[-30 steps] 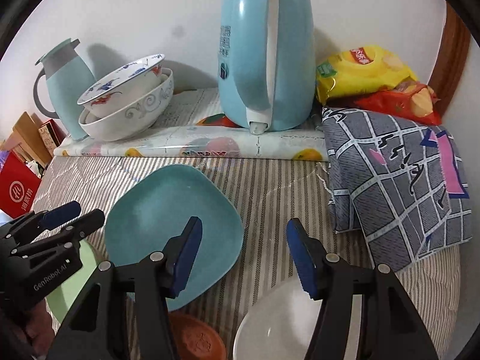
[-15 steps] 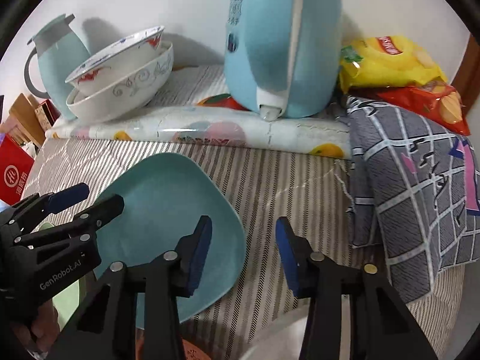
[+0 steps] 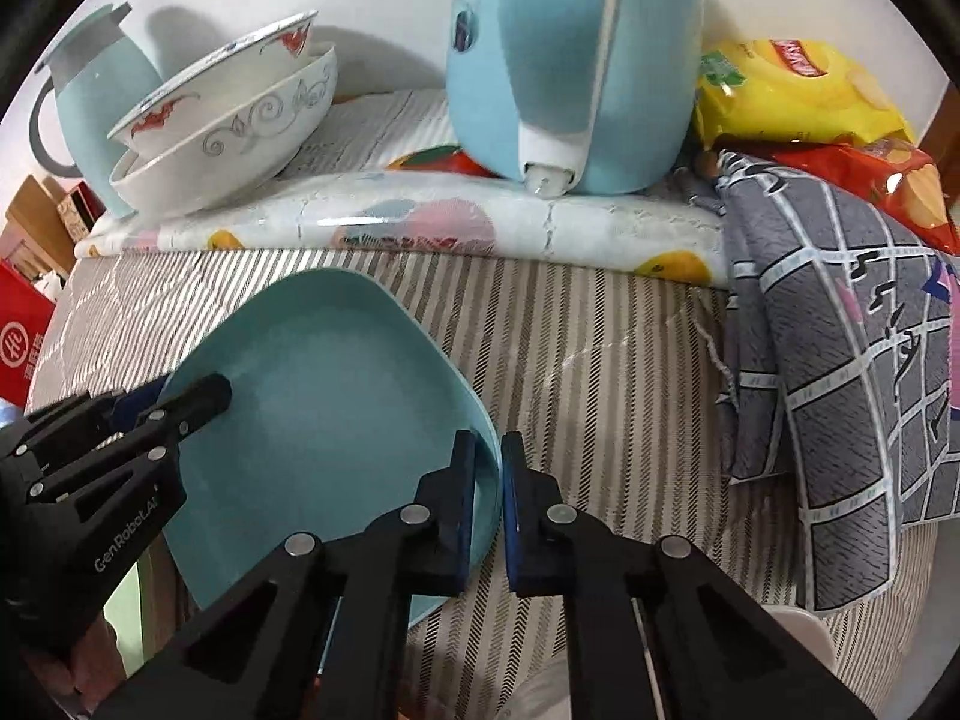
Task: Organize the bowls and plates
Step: 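Lift the blue plate with the left tool and lower it onto the green plate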
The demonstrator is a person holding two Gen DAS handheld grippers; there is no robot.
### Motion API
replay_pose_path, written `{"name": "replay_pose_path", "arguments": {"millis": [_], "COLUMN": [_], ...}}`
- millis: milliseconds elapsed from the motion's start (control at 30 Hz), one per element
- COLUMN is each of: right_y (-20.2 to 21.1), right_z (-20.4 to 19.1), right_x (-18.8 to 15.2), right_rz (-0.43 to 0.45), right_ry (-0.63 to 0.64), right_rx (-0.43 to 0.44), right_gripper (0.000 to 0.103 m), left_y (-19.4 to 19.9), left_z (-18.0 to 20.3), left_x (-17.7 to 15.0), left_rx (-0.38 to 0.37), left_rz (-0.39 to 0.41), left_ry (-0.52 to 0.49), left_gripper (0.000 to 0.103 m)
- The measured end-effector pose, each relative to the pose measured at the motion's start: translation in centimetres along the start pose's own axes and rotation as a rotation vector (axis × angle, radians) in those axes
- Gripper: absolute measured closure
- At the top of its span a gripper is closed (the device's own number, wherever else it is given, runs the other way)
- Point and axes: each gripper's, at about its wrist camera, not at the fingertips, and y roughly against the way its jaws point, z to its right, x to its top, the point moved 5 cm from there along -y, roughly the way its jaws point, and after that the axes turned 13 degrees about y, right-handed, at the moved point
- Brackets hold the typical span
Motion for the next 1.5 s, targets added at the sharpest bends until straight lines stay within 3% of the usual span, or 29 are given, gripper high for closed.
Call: {"name": "replay_pose_path", "arguments": {"millis": [467,967,1500], "right_y": [6.1,12.8,14.1], "right_z": [-0.2,-3.9,-9.5], "right_x": [0.4,-3.7,-6.2], "right_rz": [0.112,0.186,0.201], "right_ry": [-0.028,-0.045,0.004], "right_rx": [-0.018,-0.052,-0.024], "right_gripper": [0.095,0.095,0.095], "left_y": [6.8,12.3,14.4], "left_z": [-0.7,-2.6,-8.3], "left_x": [-0.7,-4.7,-8.3], "left_rx": [-0.034,-0.070,-0.040], "left_rz": [0.088,0.139,0.150], "left_ry": [-0.016,-0.014,0.043], "left_gripper": [0.086,0.087,0.087]}}
